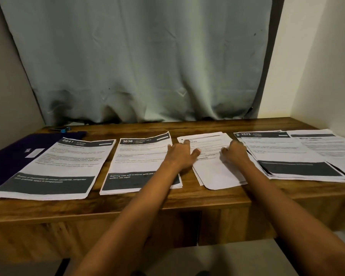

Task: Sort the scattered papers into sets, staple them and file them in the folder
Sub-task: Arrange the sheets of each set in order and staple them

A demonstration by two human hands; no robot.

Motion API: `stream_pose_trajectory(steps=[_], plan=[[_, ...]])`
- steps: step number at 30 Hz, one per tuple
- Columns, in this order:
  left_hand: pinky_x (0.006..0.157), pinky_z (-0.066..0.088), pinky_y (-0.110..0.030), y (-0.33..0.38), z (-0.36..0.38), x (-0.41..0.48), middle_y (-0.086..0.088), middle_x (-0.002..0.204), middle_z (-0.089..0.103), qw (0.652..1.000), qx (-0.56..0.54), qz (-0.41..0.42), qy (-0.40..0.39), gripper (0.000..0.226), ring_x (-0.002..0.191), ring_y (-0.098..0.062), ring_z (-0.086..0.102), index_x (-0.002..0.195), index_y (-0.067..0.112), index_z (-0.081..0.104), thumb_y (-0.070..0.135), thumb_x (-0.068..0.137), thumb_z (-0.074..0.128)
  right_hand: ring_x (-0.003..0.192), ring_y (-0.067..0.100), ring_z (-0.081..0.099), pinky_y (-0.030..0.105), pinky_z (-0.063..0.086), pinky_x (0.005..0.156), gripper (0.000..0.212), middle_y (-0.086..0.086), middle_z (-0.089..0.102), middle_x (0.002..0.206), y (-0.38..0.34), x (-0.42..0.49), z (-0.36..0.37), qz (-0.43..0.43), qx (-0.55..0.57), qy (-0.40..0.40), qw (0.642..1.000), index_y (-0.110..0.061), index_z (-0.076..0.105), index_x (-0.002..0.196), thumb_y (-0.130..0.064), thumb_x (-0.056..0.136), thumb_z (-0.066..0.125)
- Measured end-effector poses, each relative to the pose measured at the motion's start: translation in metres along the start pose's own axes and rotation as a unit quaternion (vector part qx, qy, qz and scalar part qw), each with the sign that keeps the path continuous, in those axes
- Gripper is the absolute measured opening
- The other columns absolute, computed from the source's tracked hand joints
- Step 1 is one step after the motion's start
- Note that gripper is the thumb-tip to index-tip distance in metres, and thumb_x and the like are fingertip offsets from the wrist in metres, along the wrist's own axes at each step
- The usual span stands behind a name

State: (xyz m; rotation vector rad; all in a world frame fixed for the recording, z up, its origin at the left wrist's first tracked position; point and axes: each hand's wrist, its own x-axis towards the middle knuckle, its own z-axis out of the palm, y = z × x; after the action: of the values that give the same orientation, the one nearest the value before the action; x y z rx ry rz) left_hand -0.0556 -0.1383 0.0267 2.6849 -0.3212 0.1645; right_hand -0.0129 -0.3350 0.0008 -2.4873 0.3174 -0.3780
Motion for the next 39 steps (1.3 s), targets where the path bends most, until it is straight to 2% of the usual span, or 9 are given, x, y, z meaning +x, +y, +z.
stream_pose_trajectory(steps=[10, 14, 20, 25, 28, 31, 35, 37, 39], plan=[[0.116, 0.009, -0.051, 0.03, 0.042, 0.019, -0.018, 0.159, -0.012, 0.991, -0.091, -0.069, -0.074, 0.076, 0.145, -0.039, -0.014, 0.154, 0.016, 0.011, 0.055, 0.096, 0.042, 0.114, 0.035, 0.052, 0.047, 0.046, 0.095, 0.056, 0.017, 0.06, 0.121, 0.023, 0.009, -0.014, 0.012, -0.054, -0.026, 0.998, -0.001, 0.051, 0.122, -0.046, 0.088, 0.06], [0.117, 0.012, -0.048, 0.03, 0.046, 0.022, -0.019, 0.159, -0.004, 0.987, -0.141, -0.074, -0.033, 0.067, 0.146, -0.04, -0.008, 0.149, 0.017, 0.022, 0.041, 0.095, 0.053, 0.122, 0.036, 0.044, 0.047, 0.042, 0.099, 0.055, 0.016, 0.054, 0.129, 0.02, 0.012, -0.011, 0.018, -0.08, -0.025, 0.996, -0.004, 0.052, 0.124, -0.045, 0.088, 0.06], [0.104, 0.038, -0.036, 0.025, 0.039, 0.022, -0.012, 0.147, 0.032, 0.978, -0.185, -0.097, 0.029, 0.058, 0.133, -0.032, 0.037, 0.143, 0.018, 0.036, 0.033, 0.092, 0.059, 0.122, 0.037, 0.046, 0.043, 0.04, 0.098, 0.055, 0.017, 0.051, 0.133, 0.017, 0.019, -0.015, 0.081, -0.063, -0.058, 0.993, -0.008, 0.05, 0.128, -0.031, 0.082, 0.068], [0.103, 0.042, -0.04, 0.019, 0.039, 0.022, -0.012, 0.148, 0.035, 0.984, -0.132, -0.112, -0.04, 0.07, 0.131, -0.033, 0.042, 0.144, 0.016, 0.031, 0.044, 0.087, 0.06, 0.115, 0.038, 0.051, 0.038, 0.047, 0.09, 0.062, 0.02, 0.055, 0.124, 0.024, 0.014, -0.018, 0.075, -0.109, -0.101, 0.986, -0.014, 0.043, 0.135, -0.018, 0.076, 0.063], [0.106, 0.041, -0.044, 0.019, 0.038, 0.022, -0.015, 0.149, 0.035, 0.988, -0.072, -0.107, -0.089, 0.075, 0.132, -0.035, 0.041, 0.143, 0.013, 0.033, 0.049, 0.084, 0.061, 0.117, 0.037, 0.05, 0.04, 0.047, 0.094, 0.06, 0.018, 0.052, 0.128, 0.027, 0.013, -0.022, 0.074, -0.147, -0.119, 0.979, -0.012, 0.044, 0.133, -0.022, 0.079, 0.067], [0.108, 0.038, -0.045, 0.026, 0.029, 0.026, -0.016, 0.149, 0.036, 0.996, -0.012, -0.075, -0.053, 0.069, 0.136, -0.036, 0.035, 0.142, 0.011, 0.035, 0.045, 0.088, 0.06, 0.122, 0.036, 0.046, 0.04, 0.042, 0.096, 0.052, 0.015, 0.049, 0.133, 0.018, 0.018, -0.034, 0.063, -0.163, -0.089, 0.98, -0.013, 0.049, 0.129, -0.027, 0.082, 0.067], [0.102, 0.039, -0.037, 0.031, 0.017, 0.039, -0.009, 0.145, 0.042, 0.998, -0.058, 0.006, 0.036, 0.052, 0.133, -0.029, 0.04, 0.139, 0.012, 0.04, 0.032, 0.095, 0.057, 0.114, 0.035, 0.052, 0.043, 0.048, 0.092, 0.036, 0.015, 0.058, 0.118, 0.006, 0.034, -0.033, 0.021, -0.048, -0.045, 0.998, -0.009, 0.062, 0.107, -0.037, 0.085, 0.066], [0.096, 0.039, -0.031, 0.029, 0.019, 0.047, -0.008, 0.145, 0.042, 0.996, -0.081, 0.025, 0.039, 0.048, 0.131, -0.026, 0.041, 0.139, 0.012, 0.04, 0.028, 0.096, 0.055, 0.111, 0.036, 0.053, 0.037, 0.044, 0.082, 0.037, 0.014, 0.059, 0.106, 0.008, 0.04, -0.022, 0.003, -0.035, -0.047, 0.998, -0.013, 0.059, 0.09, -0.049, 0.085, 0.062], [0.089, 0.037, -0.027, 0.023, 0.025, 0.054, -0.008, 0.144, 0.044, 0.994, -0.098, 0.03, 0.032, 0.048, 0.129, -0.025, 0.044, 0.139, 0.012, 0.039, 0.03, 0.096, 0.055, 0.115, 0.037, 0.049, 0.038, 0.039, 0.084, 0.043, 0.015, 0.058, 0.111, 0.015, 0.04, -0.008, 0.002, -0.043, -0.044, 0.998, -0.014, 0.057, 0.092, -0.056, 0.084, 0.059]])
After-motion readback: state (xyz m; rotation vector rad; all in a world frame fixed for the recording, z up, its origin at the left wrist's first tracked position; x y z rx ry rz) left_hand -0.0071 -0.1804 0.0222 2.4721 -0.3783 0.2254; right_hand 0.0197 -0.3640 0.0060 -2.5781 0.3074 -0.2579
